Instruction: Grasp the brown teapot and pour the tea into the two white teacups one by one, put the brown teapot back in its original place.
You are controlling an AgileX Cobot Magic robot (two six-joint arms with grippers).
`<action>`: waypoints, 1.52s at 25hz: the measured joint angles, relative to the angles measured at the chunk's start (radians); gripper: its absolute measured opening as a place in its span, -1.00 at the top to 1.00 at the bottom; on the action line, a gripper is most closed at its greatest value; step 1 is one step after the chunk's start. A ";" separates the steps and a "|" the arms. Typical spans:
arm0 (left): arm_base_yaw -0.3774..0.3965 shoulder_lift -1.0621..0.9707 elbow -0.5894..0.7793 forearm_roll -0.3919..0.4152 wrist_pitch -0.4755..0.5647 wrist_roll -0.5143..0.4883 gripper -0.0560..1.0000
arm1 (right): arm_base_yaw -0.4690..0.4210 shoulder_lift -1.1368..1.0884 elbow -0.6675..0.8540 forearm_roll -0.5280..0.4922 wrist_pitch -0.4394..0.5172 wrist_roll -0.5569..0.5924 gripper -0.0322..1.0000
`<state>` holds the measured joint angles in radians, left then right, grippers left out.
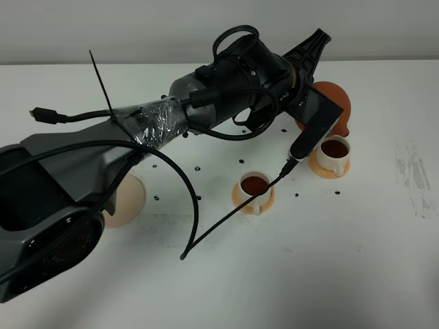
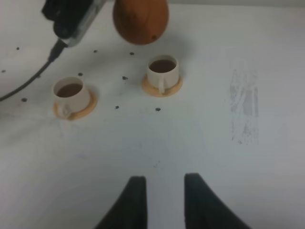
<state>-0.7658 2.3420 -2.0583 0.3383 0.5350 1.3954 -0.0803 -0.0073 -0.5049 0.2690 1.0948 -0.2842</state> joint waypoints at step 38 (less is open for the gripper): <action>0.131 0.083 0.000 -0.296 0.378 -1.019 0.66 | 0.000 0.000 0.000 0.000 0.000 0.000 0.51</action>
<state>-0.6346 2.4247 -2.0583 0.0421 0.9133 0.3763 -0.0803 -0.0073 -0.5049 0.2690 1.0948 -0.2842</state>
